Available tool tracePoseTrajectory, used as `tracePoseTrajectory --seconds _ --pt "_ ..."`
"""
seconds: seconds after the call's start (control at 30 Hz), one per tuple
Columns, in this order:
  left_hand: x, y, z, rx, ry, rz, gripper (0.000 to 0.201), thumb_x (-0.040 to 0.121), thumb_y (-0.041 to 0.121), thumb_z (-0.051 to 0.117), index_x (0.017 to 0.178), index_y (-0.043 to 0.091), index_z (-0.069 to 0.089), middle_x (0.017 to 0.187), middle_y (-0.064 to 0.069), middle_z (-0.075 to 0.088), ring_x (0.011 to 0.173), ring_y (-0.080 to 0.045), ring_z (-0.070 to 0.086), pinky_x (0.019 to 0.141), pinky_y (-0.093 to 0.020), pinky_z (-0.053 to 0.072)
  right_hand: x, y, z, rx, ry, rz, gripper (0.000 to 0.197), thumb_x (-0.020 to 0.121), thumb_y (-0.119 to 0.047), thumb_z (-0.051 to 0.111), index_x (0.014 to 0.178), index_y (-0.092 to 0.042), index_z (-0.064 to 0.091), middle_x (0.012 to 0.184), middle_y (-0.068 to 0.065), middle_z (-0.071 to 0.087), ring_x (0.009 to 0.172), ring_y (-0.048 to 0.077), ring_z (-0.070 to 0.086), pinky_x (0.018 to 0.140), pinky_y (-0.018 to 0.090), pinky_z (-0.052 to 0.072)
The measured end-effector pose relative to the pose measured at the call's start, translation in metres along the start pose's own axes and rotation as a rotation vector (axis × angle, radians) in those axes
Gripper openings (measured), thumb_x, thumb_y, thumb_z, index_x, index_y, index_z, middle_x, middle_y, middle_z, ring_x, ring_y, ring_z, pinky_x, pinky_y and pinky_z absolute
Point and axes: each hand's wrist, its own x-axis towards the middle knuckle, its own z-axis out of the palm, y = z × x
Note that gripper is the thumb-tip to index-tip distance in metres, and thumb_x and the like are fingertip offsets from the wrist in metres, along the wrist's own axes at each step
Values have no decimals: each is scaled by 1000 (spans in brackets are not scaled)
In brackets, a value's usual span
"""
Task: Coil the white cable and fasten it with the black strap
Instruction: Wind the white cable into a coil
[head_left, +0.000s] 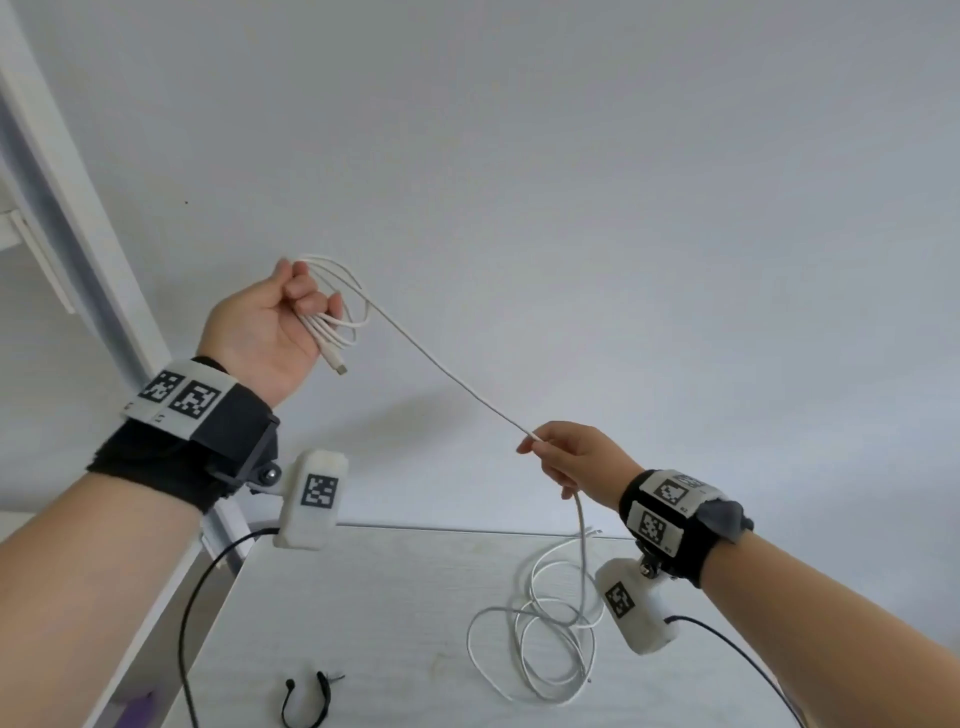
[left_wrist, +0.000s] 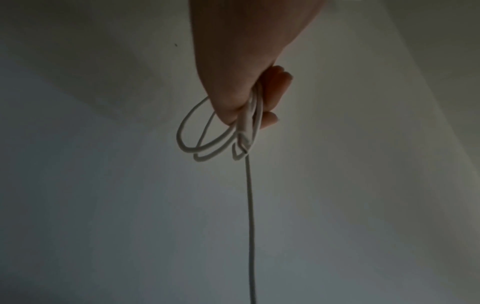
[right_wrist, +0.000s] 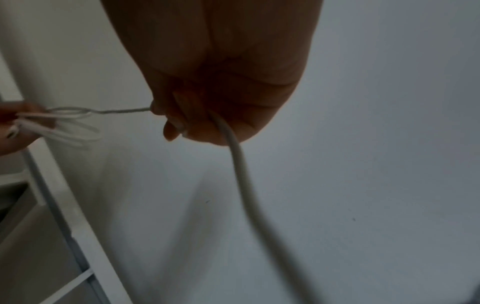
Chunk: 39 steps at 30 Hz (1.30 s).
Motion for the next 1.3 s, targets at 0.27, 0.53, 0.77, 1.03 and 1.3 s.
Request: tracePoseTrajectory --seconds 0.27,0.53,0.77,1.03,1.3 --pt "-6 -10 -14 224 -12 107 24 98 16 39 79 11 54 71 0 74 72 -17 72 75 -29 59 -13 -17 -9 -277 83 -58 16 87 -20 55 75 -26 63 54 -7 50 52 11 44 56 25 38" --pt "-19 -34 7 677 -66 66 14 98 18 41 95 9 51 103 -10 69 81 -22 72 83 -32 56 -23 -68 4 -541 -65 -188 15 89 -25 53 89 -19 67 60 -10 49 55 5 45 63 28 43" --pt "-41 -54 24 986 -233 -79 11 98 13 41 96 6 49 106 -17 69 79 -21 73 70 -25 58 -18 -100 5 -509 -43 -352 14 89 -24 56 90 -18 69 55 -14 48 51 -2 49 53 10 34" --pt "-62 -61 30 997 -387 -201 13 98 11 37 99 1 46 95 -23 67 53 -15 69 49 -13 48 0 -115 -9 -360 179 -392 13 88 -18 57 85 -15 69 52 -12 49 49 -3 47 54 10 38" --pt "-66 -65 21 910 -336 -213 18 99 17 38 90 7 51 67 -6 70 60 -28 66 72 -41 46 16 -105 -11 -327 299 -334 17 89 -18 52 80 -20 67 54 -8 52 46 3 44 49 9 36"
